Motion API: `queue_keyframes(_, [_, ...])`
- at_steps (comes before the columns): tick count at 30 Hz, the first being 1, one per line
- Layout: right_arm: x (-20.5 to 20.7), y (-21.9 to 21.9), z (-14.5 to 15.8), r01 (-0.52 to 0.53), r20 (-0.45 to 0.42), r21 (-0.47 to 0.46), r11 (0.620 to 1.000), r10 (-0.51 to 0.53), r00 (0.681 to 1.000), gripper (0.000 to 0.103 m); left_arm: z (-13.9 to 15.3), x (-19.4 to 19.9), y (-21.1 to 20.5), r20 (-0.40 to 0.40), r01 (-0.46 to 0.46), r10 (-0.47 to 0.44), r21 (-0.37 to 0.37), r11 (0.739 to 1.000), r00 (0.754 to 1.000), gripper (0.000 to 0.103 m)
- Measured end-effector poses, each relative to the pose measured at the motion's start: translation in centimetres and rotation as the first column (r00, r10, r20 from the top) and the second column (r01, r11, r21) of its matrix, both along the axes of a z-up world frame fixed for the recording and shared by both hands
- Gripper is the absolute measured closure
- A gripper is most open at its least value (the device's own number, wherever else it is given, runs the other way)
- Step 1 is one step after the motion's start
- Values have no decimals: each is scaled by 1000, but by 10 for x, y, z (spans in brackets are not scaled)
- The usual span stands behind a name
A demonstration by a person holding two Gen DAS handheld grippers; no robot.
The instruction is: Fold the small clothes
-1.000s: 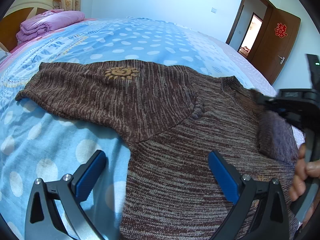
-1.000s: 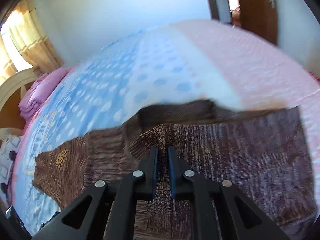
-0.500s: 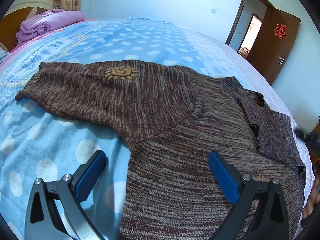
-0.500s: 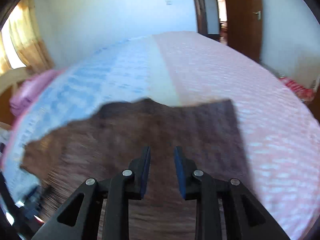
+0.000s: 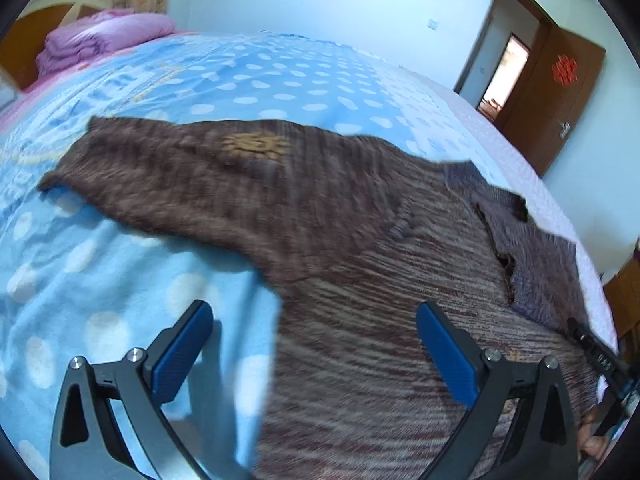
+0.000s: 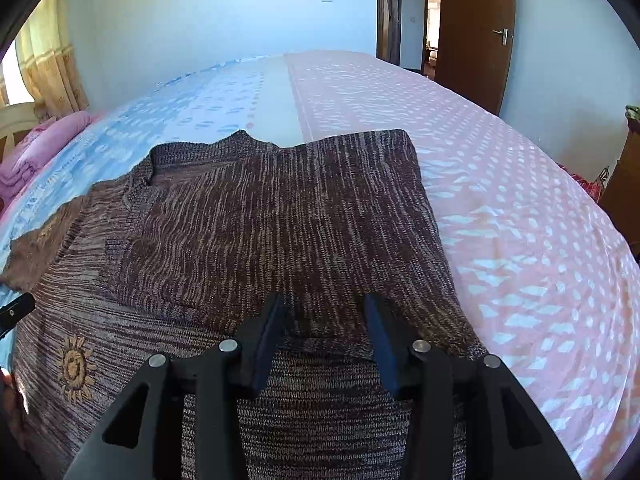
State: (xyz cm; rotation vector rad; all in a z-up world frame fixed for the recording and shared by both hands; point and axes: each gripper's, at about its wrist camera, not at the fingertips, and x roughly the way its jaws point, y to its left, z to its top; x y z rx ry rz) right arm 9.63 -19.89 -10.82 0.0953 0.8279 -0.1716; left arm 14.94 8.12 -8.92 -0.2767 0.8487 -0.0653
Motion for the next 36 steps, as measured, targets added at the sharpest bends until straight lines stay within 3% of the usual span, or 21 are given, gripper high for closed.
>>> queue_keyframes(4, [-13,-20,2,5,42,100,995,-9,999,57,16,-3,59,30,-181,182,-22,983,983,0])
queue_keyframes(8, [-13,-19,1,-5,44,115,993,0,999,50,25,5,132,21,-334,343,-174,926,939,1])
queue_keyframes(11, [-11,-13,1,-21,35,90,996,18,999,46,21,17,162,7,-354,372,-290,889,928,8])
queue_keyframes(16, [-9,-14,1,-24,36,98,995,20,999,45,1,44,172,-59,-388,396,-373,843,916,22])
queue_keyframes(19, [-11,-16,1,-24,40,110,994,19,999,45,-7,52,175,-66,-414,424,-393,821,903,36])
queue_keyframes(22, [-11,-15,0,-23,40,108,994,19,999,45,-10,58,176,-62,-417,426,-377,827,903,71])
queue_keyframes(23, [-11,-16,0,-23,40,109,994,19,999,45,-15,60,178,-79,-421,425,-381,823,902,88])
queue_keyframes(24, [-11,-16,0,-24,40,110,994,19,999,45,-19,60,180,-90,-426,427,-390,816,900,97])
queue_keyframes(25, [-11,-16,0,-24,41,110,994,19,999,45,-23,59,182,-81,-423,430,-404,811,899,98])
queue_keyframes(27, [-11,-17,0,-24,43,115,993,19,999,45,-22,58,182,-65,-414,423,-384,825,904,98])
queue_keyframes(31, [-11,-18,0,-25,45,118,993,20,999,45,-1,65,162,-5,-378,392,-277,884,920,98])
queue_keyframes(33, [-12,-18,1,-25,46,120,992,20,999,45,18,69,140,55,-324,345,-235,916,937,98])
queue_keyframes(36, [-12,-19,1,-26,48,124,992,20,999,45,56,72,81,170,-199,216,-111,974,961,98])
